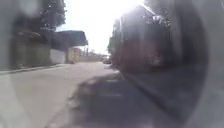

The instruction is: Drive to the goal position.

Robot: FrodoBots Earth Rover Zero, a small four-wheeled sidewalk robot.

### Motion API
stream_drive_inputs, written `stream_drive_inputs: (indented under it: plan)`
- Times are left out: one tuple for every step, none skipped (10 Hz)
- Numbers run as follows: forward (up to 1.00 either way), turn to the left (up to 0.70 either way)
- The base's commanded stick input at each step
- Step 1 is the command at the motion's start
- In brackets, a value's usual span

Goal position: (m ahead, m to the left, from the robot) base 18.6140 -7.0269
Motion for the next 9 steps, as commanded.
stream_drive_inputs:
  plan:
    - [1.00, 0.00]
    - [1.00, 0.00]
    - [1.00, 0.00]
    - [1.00, 0.00]
    - [1.00, 0.00]
    - [1.00, 0.00]
    - [1.00, 0.00]
    - [1.00, 0.00]
    - [1.00, 0.00]
